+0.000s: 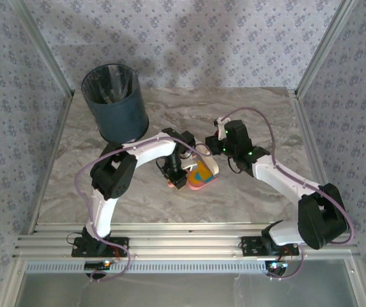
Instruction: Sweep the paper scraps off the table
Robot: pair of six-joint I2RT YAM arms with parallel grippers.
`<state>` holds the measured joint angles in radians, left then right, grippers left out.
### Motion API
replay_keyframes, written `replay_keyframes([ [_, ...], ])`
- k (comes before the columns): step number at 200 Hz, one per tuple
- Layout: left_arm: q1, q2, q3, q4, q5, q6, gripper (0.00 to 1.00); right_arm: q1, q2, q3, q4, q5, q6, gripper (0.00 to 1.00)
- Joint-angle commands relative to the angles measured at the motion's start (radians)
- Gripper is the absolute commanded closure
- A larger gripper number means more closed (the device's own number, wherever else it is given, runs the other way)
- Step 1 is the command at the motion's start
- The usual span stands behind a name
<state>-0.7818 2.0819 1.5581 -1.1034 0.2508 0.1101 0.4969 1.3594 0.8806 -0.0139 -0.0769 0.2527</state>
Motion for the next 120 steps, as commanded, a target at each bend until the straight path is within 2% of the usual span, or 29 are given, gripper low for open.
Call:
replay_keyframes([
  [1,-0.015,-0.017,-0.018,-0.026,0.010,0.017,1.00,0.002,-0.025,-0.029,-0.021,-0.079,0.055,1.00],
  [59,-0.016,-0.021,-0.030,-0.017,0.006,0.015,1.00,-0.006,-0.082,-0.040,-0.033,-0.033,0.067,1.00],
  [120,-0.016,-0.035,-0.030,-0.010,0.004,0.014,1.00,0.000,-0.163,-0.070,-0.061,0.201,0.088,1.00],
])
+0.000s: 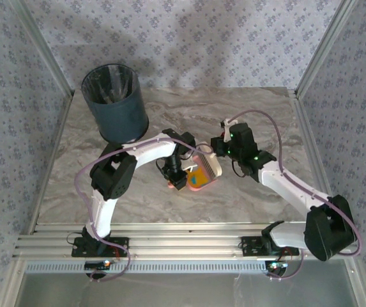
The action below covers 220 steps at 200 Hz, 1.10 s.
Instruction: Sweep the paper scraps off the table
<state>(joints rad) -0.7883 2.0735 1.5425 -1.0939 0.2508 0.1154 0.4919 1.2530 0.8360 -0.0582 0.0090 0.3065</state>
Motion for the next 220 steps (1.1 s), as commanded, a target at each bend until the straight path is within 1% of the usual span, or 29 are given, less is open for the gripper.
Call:
replay_keyframes([
  [1,-0.010,-0.027,-0.015,-0.018,0.004,0.008,1.00,0.005,-0.058,-0.027,-0.015,0.118,0.036,1.00],
  [16,-0.011,-0.030,-0.016,-0.014,0.002,0.006,1.00,0.001,-0.091,-0.049,-0.002,0.145,0.048,1.00],
  [30,-0.010,-0.034,-0.022,-0.005,-0.002,0.003,1.00,0.000,-0.120,-0.059,-0.009,0.196,0.070,1.00],
  [72,-0.010,-0.075,-0.040,0.052,-0.019,-0.022,1.00,-0.009,-0.205,-0.091,-0.128,0.351,0.106,1.00],
  [84,-0.009,-0.089,-0.043,0.070,-0.027,-0.029,1.00,-0.019,-0.230,-0.103,-0.154,0.370,0.107,1.00],
  [108,-0.009,-0.108,-0.042,0.086,-0.058,-0.040,1.00,-0.042,-0.282,-0.126,-0.194,0.372,0.106,1.00],
  [138,-0.003,-0.126,-0.026,0.091,-0.071,-0.053,1.00,-0.062,-0.334,-0.151,-0.224,0.335,0.108,1.00],
  [177,0.008,-0.168,0.020,0.095,-0.058,-0.070,1.00,-0.075,-0.370,-0.172,-0.237,0.298,0.119,1.00],
  [220,0.041,-0.198,0.082,0.077,-0.030,-0.097,1.00,-0.079,-0.379,-0.175,-0.228,0.267,0.123,1.00],
])
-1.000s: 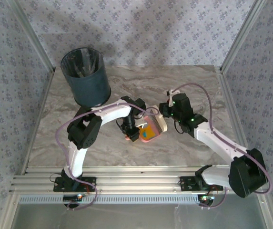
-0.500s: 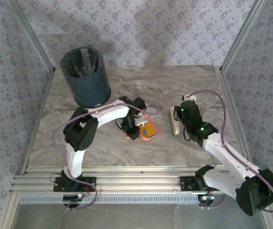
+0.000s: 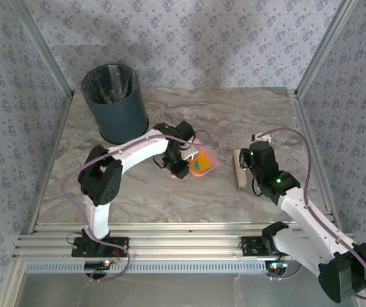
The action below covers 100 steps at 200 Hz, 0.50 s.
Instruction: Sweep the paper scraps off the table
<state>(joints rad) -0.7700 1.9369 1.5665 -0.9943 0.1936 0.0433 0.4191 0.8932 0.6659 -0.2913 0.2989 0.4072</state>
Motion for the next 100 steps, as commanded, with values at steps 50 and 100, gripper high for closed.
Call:
replay_keyframes([
  [50,0.055,-0.074,0.150,-0.057,0.075,-0.041,1.00,-0.011,-0.025,-0.012,0.039,-0.065,0.030,1.00],
  [100,0.101,-0.064,0.293,-0.116,0.092,-0.058,1.00,-0.020,-0.033,-0.021,0.054,-0.120,0.036,1.00],
])
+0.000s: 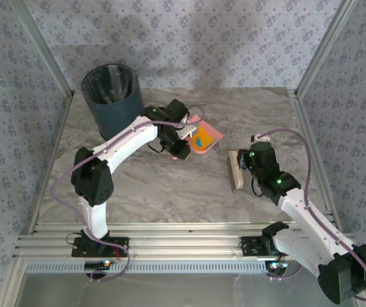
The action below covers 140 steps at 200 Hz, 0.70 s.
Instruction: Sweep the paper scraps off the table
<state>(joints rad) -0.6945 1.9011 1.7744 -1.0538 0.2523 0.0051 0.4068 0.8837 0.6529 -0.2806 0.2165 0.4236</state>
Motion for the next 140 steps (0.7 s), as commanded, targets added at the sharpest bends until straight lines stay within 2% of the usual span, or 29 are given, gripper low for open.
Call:
replay_keyframes([
  [1,0.026,-0.028,0.088,-0.057,0.033,-0.021,1.00,-0.010,-0.025,-0.009,0.043,-0.038,0.020,1.00],
  [73,0.128,0.008,0.304,-0.129,0.117,-0.068,1.00,-0.019,-0.010,-0.021,0.088,-0.085,0.027,1.00],
  [140,0.264,0.035,0.433,-0.099,0.291,-0.178,1.00,-0.020,0.010,-0.019,0.107,-0.105,0.036,1.00],
])
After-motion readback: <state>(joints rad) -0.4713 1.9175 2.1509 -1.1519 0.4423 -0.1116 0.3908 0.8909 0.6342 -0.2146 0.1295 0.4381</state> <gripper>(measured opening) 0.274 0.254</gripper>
